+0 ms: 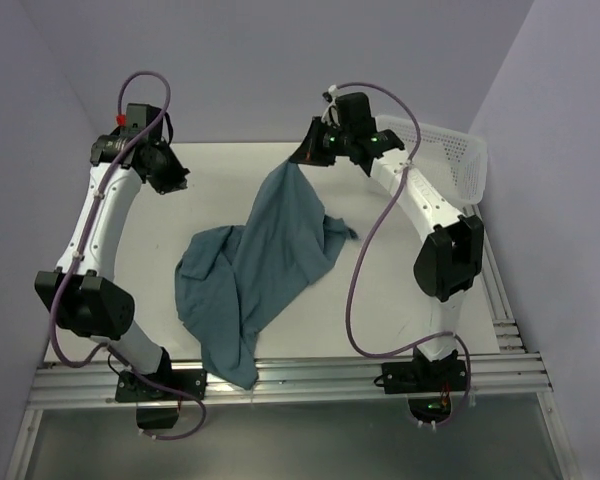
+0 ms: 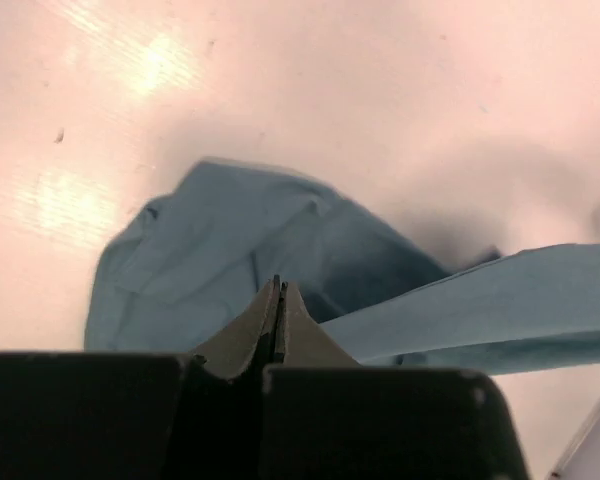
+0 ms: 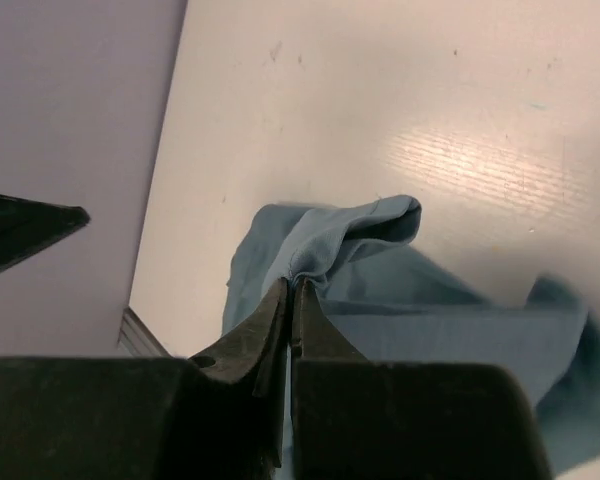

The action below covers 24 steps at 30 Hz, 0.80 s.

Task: Roll the t-shirts
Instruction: Flatten the tshirt

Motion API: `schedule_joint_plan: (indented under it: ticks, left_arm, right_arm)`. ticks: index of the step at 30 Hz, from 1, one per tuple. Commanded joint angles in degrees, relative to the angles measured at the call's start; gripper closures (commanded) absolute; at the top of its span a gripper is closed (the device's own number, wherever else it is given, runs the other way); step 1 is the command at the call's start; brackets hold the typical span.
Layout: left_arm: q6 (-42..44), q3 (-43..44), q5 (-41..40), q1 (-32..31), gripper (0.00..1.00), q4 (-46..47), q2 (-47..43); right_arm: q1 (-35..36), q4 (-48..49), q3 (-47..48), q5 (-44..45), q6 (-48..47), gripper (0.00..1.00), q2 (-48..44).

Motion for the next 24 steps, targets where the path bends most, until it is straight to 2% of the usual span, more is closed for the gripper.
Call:
schedule_joint_plan:
  ticks: [1, 2, 3, 4, 5, 6, 7, 8, 10, 11, 13, 14, 17, 20, 24]
  left_arm:
    - [0.6, -4.5, 9.4, -0.4, 1.00, 1.5, -3.5]
    - [0.5, -8.3, 10.2, -0.6, 1.00, 2.9, -4.8]
    - [0.4, -12.1, 11.5, -1.6, 1.00, 5.8, -8.0]
    - [0.2, -19.8, 12.3, -2.2, 1.00, 7.7, -9.8]
    - [-0.2, -23.6, 15.1, -2.9, 0.96, 9.2, -11.6]
    - [-0.3, -27.0, 16.9, -4.4, 0.93, 12.5, -14.9]
    - [-0.7, -33.0, 18.4, -5.3, 0.89, 13.8, -16.5]
    - [-1.6, -35.5, 19.9, -6.3, 0.77, 15.0, -18.0]
    - [-2.8, -41.3, 20.3, -11.0, 0.63, 17.5, -21.8]
    - [-4.5, -42.8, 20.2, -12.8, 0.51, 18.3, -22.9]
    - [-5.9, -46.5, 19.7, -17.9, 0.42, 19.5, -25.2]
    - [-7.1, -47.5, 19.1, -19.0, 0.36, 19.6, -25.7]
    - [-7.5, -49.3, 15.9, -21.3, 0.27, 19.5, -25.9]
    - [-5.6, -48.9, 12.3, -21.3, 0.24, 21.1, -23.9]
    - [-2.6, -44.8, 6.1, -20.8, 0.23, 21.6, -15.8]
  right_arm:
    - [0.2, -7.7, 2.4, -1.7, -2.8, 1.00, -3.2]
    - [0.1, -8.2, 2.4, -1.1, -2.8, 1.00, -4.1]
    - [0.0, -7.3, -3.4, -0.6, -3.9, 1.00, -7.5]
    - [0.0, -6.1, -7.6, -0.5, -4.2, 1.00, -9.8]
    - [-0.5, -4.9, -12.2, -0.5, -4.2, 1.00, -12.4]
    - [-0.9, -3.7, -21.3, -0.5, -4.1, 1.00, -17.4]
    - [-1.1, -2.1, -25.8, -0.5, -4.2, 1.00, -19.9]
    - [-1.7, -1.6, -33.8, 0.5, -4.4, 1.00, -22.3]
    - [-1.9, -1.5, -41.5, 2.2, -4.4, 1.00, -28.8]
    - [-2.1, -1.4, -45.1, 2.4, -4.0, 1.00, -30.9]
    - [-2.7, -1.9, -53.9, 5.1, -3.7, 1.00, -36.8]
    - [-2.9, -2.3, -56.4, 6.5, -3.0, 1.00, -38.8]
    - [-4.6, -4.4, -64.2, 10.3, -2.2, 1.00, -45.2]
    - [-6.0, -5.8, -67.2, 12.0, -2.2, 1.00, -49.1]
    - [-6.4, -5.6, -69.7, 12.4, -1.9, 1.00, -50.3]
